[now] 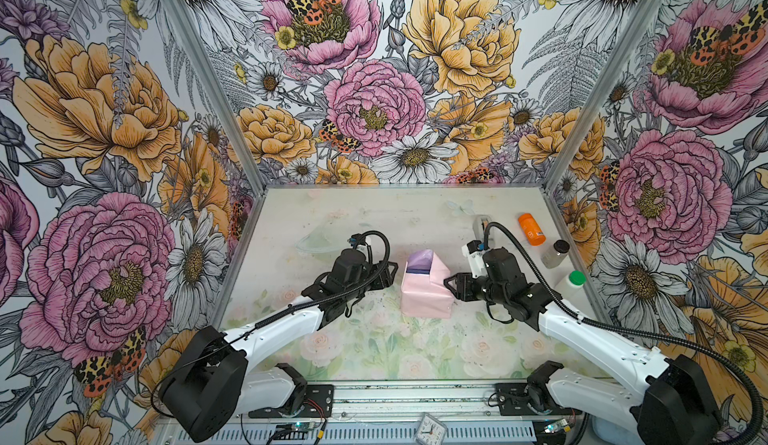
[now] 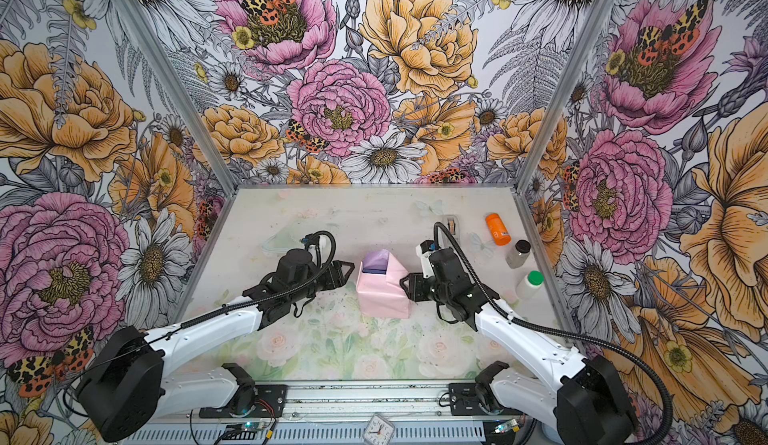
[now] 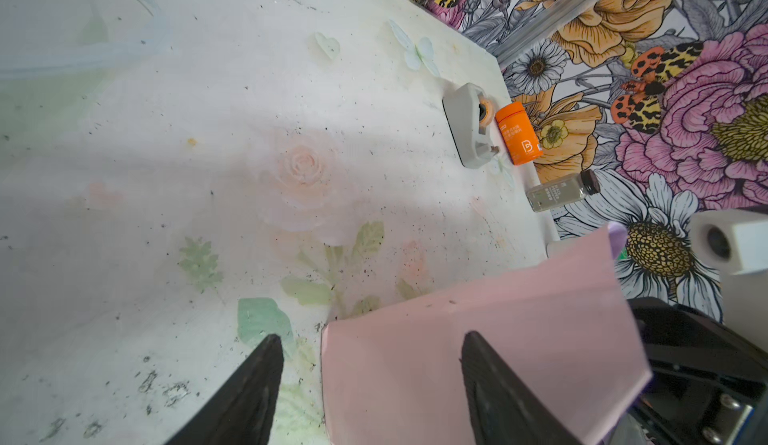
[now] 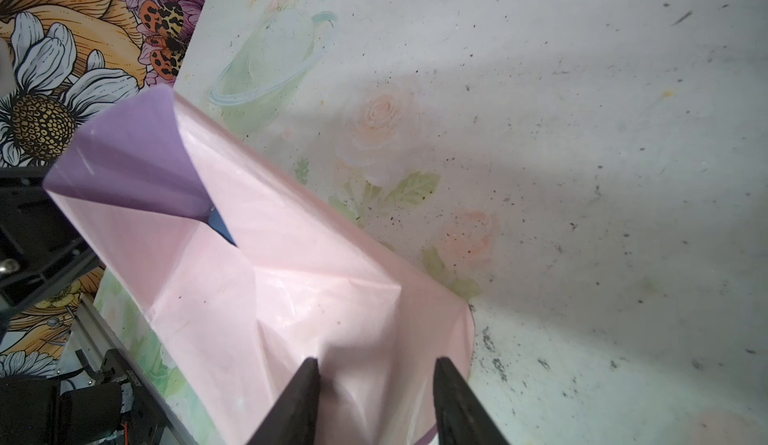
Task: Wrap the gift box in paper
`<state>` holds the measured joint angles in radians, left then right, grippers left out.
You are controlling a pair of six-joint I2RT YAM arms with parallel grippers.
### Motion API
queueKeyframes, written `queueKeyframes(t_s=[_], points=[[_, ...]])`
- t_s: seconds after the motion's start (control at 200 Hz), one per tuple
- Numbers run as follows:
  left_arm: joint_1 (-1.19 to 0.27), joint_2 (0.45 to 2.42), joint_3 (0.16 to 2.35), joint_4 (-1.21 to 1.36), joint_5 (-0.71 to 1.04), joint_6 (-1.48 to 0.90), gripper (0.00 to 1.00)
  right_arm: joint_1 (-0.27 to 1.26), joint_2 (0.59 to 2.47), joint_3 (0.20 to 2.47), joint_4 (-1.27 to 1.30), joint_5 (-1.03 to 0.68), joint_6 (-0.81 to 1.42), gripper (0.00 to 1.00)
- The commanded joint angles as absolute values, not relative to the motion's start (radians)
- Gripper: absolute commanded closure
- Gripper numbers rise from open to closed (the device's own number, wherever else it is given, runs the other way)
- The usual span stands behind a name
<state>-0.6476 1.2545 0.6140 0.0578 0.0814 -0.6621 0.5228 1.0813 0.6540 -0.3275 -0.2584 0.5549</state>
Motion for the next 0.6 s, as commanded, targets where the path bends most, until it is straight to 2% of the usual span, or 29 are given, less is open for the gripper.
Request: queueKeyframes(t_s=[0.0, 0.33, 0.595], points=[[-0.657, 1.274, 0.632, 0.101, 0.12, -0.659, 0.3, 0.501, 1.059, 0.69, -0.412, -0.292, 0.532, 0.53], [-0.66, 1.269, 0.627, 0.11, 0.112, -0.66, 0.3, 0.4, 1.066, 0.731, -0.353, -0.304, 0.534, 0.52], [-0.66, 1.274, 0.624, 0.114, 0.108, -0.661, 0.3, 0.414, 1.146, 0.728, -0.303, -0.423, 0.535, 0.53]])
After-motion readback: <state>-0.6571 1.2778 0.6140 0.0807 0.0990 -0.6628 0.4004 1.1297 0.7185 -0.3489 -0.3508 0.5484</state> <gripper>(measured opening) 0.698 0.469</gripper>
